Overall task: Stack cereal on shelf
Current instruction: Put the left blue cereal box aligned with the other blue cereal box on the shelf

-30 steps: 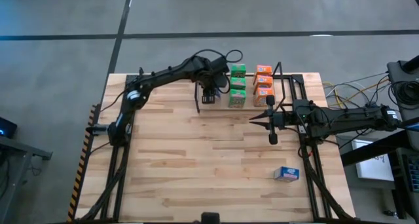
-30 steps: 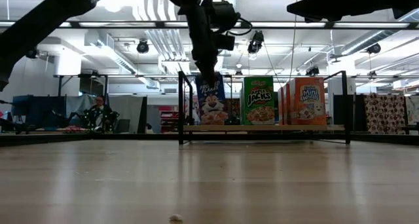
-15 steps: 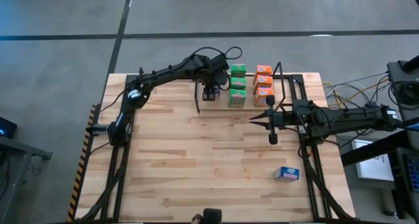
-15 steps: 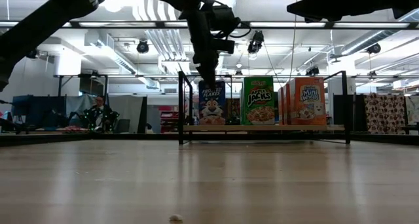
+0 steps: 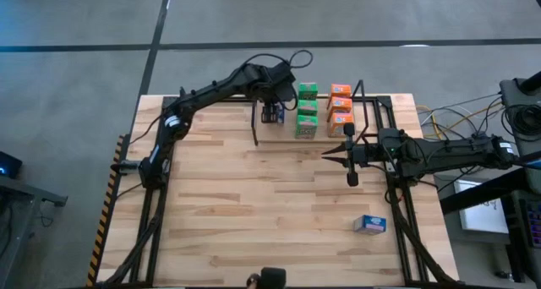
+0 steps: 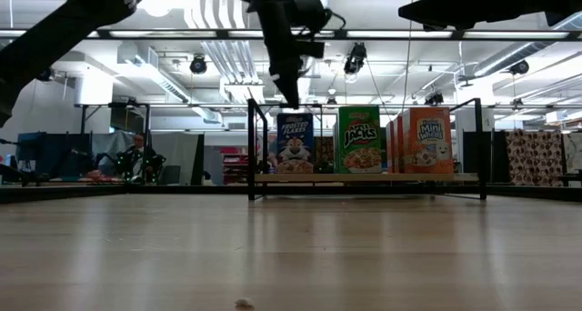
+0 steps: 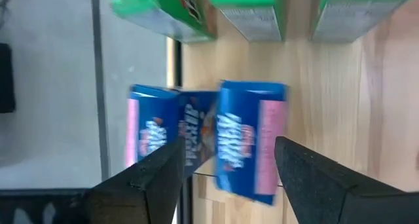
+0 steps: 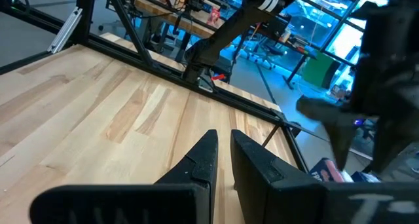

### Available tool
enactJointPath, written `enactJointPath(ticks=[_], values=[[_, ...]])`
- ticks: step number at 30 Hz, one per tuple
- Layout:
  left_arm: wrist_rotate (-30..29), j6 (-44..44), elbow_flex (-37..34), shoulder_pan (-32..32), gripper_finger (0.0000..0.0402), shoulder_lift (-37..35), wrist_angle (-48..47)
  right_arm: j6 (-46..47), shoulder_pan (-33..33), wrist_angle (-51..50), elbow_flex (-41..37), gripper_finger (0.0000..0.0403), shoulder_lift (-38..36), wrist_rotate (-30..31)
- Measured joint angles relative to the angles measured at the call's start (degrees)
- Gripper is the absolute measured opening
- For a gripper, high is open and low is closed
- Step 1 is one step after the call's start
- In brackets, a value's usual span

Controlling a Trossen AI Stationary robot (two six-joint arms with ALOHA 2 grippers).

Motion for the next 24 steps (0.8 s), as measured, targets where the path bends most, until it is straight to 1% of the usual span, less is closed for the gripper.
enactJointPath(ticks=[2, 5, 7, 11, 13, 18, 21, 24], values=[[0.2, -0.7, 2.3, -0.1, 0.0218, 0.0, -0.9, 0.0, 0.0, 0.0, 0.0, 0.0034, 0.0, 0.0], [2.0, -2.3, 0.9, -0.2, 0.0217, -2.3, -0.9, 0.0, 0.0, 0.0, 0.0, 0.0034, 0.0, 0.1], [5.1, -4.0, 0.8, -0.2, 0.0217, -3.5, -1.4, 0.0, 0.0, 0.0, 0.0, 0.0034, 0.0, 0.1], [14.0, -6.5, 0.8, -0.3, 0.0217, -4.9, -1.7, 0.0, 0.0, 0.0, 0.0, 0.0034, 0.0, 0.3], [16.8, -7.0, 0.8, -0.6, 0.0217, -5.0, -1.3, 0.2, 0.0, 0.0, 0.0, 0.0034, 0.0, 0.4], [17.5, -8.4, -0.7, -2.0, 0.0217, -5.1, -0.9, 0.5, 0.0, 0.0, 0.0, 0.0034, 0.0, 0.4], [17.5, -10.2, -3.1, -2.8, 0.0217, -5.0, -0.4, 0.5, 0.0, -0.3, 0.0, 0.0034, 0.0, 0.4], [17.0, -12.0, -6.7, -3.3, 0.0217, -5.1, 2.3, 0.8, 0.0, -0.8, 0.0, 0.0034, 0.0, 0.4]])
